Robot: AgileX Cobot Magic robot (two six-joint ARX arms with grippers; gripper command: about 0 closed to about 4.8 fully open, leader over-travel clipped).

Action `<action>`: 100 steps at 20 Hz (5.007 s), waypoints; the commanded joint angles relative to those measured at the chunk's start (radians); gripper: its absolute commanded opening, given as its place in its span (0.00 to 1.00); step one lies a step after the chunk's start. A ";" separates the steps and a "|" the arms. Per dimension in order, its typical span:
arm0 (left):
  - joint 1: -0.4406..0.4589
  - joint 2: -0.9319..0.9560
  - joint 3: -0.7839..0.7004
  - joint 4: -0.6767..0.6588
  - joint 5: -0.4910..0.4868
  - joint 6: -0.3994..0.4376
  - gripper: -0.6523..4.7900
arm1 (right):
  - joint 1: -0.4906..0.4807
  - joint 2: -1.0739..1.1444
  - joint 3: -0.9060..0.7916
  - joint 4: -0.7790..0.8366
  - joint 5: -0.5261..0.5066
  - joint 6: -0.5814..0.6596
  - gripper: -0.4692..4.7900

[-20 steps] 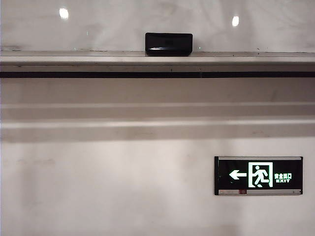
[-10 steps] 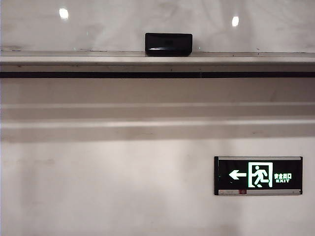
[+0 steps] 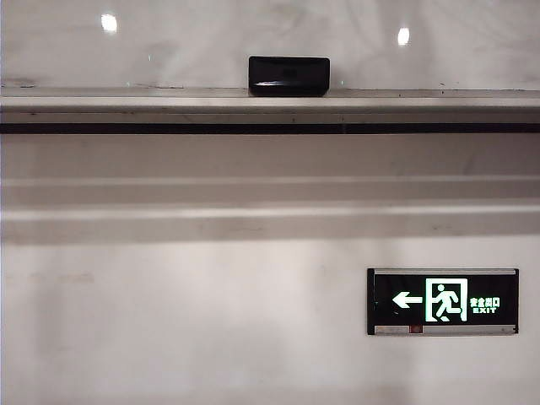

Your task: Take a marker from the whiteboard tray, write "Hi!" on the whiteboard, and then put the marker back vertically into the whiteboard tray.

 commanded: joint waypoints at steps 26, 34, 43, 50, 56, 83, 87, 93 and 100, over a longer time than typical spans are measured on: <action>0.000 -0.003 0.005 0.010 0.005 0.000 0.11 | 0.001 -0.069 0.005 0.011 0.037 -0.048 0.09; 0.000 -0.003 0.005 0.010 0.006 0.000 0.11 | -0.041 -0.058 0.004 0.032 0.006 -0.086 0.09; 0.000 -0.003 0.005 0.010 0.006 0.000 0.11 | -0.041 -0.013 0.004 0.077 0.003 -0.086 0.09; 0.000 -0.003 0.005 0.010 0.006 0.000 0.11 | -0.042 -0.006 0.004 -0.016 0.019 -0.086 0.09; 0.000 -0.003 0.005 0.010 0.006 0.000 0.11 | -0.042 -0.006 0.005 -0.142 0.033 -0.077 0.09; 0.000 -0.004 0.005 0.011 0.009 0.000 0.11 | -0.067 -0.006 0.003 -0.272 -0.043 -0.025 0.09; 0.000 -0.004 0.005 0.010 0.008 0.000 0.11 | -0.067 -0.004 0.003 -0.243 -0.037 -0.025 0.09; 0.000 -0.004 0.005 0.010 0.008 0.000 0.11 | -0.067 -0.016 0.005 -0.245 -0.017 -0.025 0.09; 0.000 -0.004 0.005 0.010 0.008 0.000 0.11 | -0.067 -0.036 0.005 -0.259 -0.017 -0.024 0.09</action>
